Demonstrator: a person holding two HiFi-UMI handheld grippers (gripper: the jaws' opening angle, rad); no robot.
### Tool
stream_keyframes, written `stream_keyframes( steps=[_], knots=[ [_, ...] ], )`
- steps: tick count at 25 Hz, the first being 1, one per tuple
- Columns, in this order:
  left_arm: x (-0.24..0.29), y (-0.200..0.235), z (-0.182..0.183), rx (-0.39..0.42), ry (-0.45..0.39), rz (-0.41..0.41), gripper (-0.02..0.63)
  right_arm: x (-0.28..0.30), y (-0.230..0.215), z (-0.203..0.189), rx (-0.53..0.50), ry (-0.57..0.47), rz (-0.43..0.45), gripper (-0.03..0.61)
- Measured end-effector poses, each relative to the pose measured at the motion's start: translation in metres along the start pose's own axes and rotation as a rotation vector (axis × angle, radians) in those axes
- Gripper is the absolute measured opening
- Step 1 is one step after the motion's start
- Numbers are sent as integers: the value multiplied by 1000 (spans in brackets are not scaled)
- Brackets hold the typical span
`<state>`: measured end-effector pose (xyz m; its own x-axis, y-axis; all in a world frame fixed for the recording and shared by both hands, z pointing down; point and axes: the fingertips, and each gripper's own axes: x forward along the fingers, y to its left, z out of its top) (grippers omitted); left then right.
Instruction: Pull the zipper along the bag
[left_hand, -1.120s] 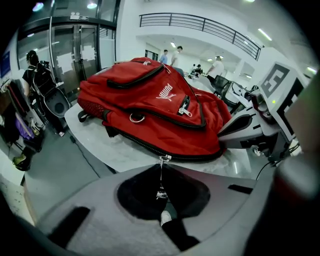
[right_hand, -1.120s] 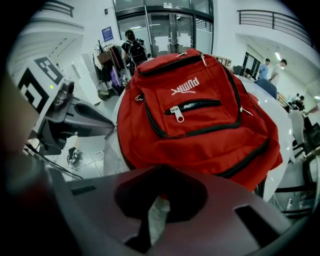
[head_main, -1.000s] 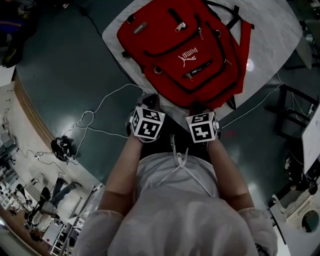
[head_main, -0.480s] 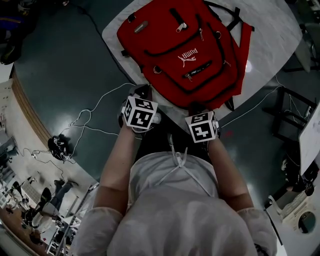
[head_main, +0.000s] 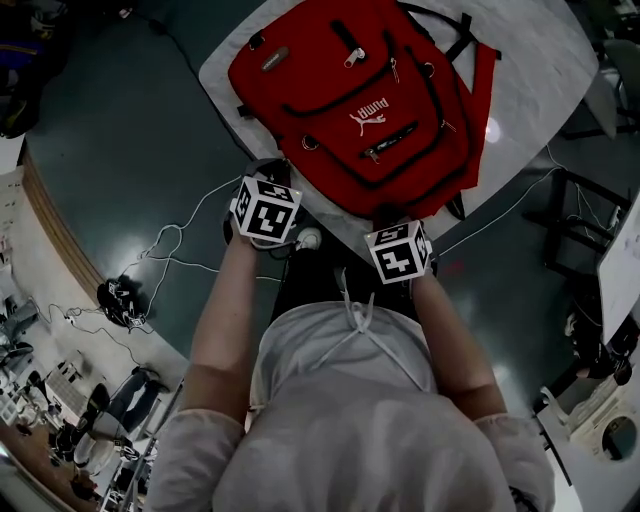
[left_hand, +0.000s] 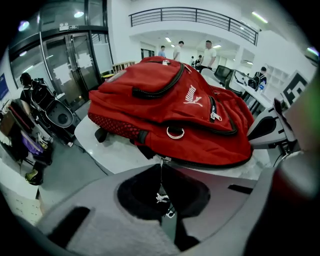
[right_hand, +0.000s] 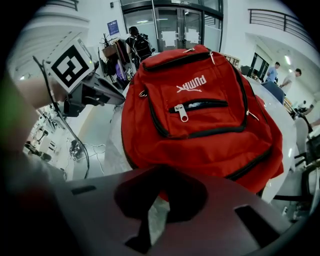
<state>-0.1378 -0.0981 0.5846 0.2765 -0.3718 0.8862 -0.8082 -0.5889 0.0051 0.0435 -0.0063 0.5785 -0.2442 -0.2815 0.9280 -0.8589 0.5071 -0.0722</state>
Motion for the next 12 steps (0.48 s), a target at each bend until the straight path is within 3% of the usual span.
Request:
stream_keyframes(
  steps=[7, 12],
  knots=[
    [7, 11, 2, -62, 43, -58, 23, 2, 1, 0, 3, 19, 0, 26],
    [8, 10, 5, -58, 52, -77, 23, 1, -1, 0, 17, 12, -17, 26]
  ],
)
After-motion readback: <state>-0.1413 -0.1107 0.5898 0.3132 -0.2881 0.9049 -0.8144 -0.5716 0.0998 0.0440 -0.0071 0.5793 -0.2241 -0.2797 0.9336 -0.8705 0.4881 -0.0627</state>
